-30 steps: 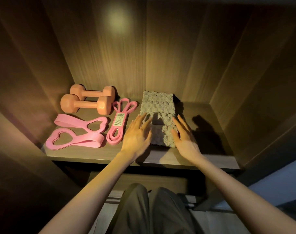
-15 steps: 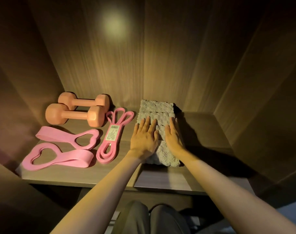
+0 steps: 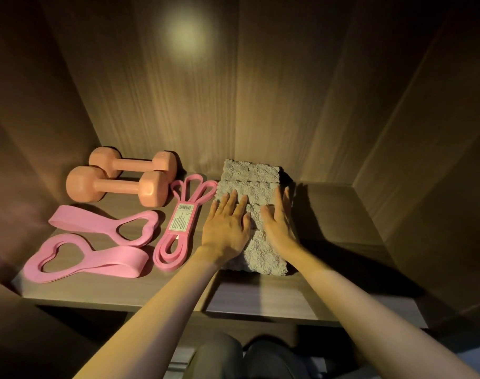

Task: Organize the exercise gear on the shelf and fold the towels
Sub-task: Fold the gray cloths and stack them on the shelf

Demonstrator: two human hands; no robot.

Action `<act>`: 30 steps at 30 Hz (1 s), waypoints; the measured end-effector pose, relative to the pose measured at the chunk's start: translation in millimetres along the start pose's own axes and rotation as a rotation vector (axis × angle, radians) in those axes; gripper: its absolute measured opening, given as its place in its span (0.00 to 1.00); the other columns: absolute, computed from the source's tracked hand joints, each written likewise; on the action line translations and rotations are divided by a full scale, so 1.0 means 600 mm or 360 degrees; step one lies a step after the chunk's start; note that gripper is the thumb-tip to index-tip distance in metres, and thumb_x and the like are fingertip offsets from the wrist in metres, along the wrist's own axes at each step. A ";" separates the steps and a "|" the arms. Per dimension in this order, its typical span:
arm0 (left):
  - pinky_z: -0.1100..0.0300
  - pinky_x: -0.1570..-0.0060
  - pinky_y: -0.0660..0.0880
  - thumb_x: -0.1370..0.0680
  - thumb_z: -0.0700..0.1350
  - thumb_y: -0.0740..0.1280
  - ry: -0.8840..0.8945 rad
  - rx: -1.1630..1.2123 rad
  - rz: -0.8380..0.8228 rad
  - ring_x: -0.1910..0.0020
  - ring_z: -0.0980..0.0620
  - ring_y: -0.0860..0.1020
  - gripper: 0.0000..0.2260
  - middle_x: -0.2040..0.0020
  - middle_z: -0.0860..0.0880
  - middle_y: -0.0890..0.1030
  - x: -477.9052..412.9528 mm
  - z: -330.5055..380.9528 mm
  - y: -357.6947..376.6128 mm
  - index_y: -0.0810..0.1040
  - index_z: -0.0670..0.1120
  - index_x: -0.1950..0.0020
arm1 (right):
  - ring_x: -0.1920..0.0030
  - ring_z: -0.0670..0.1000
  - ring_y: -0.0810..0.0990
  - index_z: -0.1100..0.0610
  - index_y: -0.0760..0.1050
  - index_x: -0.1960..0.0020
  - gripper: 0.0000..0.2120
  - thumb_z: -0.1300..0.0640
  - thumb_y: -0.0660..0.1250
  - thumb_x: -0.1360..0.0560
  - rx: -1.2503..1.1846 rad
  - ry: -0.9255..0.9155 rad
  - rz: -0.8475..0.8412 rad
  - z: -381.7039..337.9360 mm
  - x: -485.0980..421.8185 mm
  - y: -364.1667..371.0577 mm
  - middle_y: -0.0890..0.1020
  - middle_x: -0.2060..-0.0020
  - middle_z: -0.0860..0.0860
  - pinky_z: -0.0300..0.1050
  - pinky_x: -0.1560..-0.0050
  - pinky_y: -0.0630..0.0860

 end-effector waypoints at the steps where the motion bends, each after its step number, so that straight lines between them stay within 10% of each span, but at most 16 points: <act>1: 0.54 0.26 0.37 0.17 0.51 0.47 0.0008 -0.0005 0.0011 0.23 0.50 0.43 0.23 0.21 0.46 0.47 0.000 0.001 0.000 0.49 0.48 0.22 | 0.24 0.45 0.40 0.47 0.43 0.22 0.29 0.52 0.54 0.17 -0.0032 -0.0004 -0.0008 -0.001 -0.006 -0.003 0.39 0.23 0.46 0.38 0.31 0.43; 17: 0.55 0.25 0.39 0.17 0.51 0.47 0.0015 0.0013 0.0017 0.22 0.50 0.44 0.23 0.21 0.46 0.49 0.010 -0.003 -0.009 0.51 0.49 0.22 | 0.23 0.52 0.52 0.51 0.48 0.21 0.26 0.49 0.51 0.17 0.0321 0.0098 -0.0128 -0.015 -0.070 0.015 0.42 0.22 0.50 0.49 0.27 0.56; 23: 0.55 0.25 0.39 0.17 0.50 0.47 0.0011 0.0047 0.0024 0.22 0.51 0.44 0.23 0.21 0.47 0.49 0.013 -0.001 -0.011 0.51 0.48 0.22 | 0.23 0.48 0.45 0.53 0.51 0.22 0.30 0.66 0.56 0.20 0.0861 -0.0686 -0.0258 -0.102 -0.088 0.011 0.49 0.22 0.47 0.48 0.24 0.45; 30: 0.56 0.25 0.39 0.17 0.50 0.47 0.0018 0.0060 0.0083 0.22 0.51 0.45 0.23 0.21 0.47 0.50 0.016 -0.002 -0.009 0.51 0.48 0.22 | 0.23 0.49 0.47 0.48 0.48 0.22 0.30 0.67 0.52 0.20 0.1097 -0.0607 -0.0656 -0.096 -0.138 0.066 0.49 0.22 0.46 0.52 0.24 0.52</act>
Point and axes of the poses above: each hand's wrist, its own x-axis away from the middle knuckle, its own y-axis out of the palm, z = x × y, the point moved 8 cm from there along -x, towards the middle knuckle
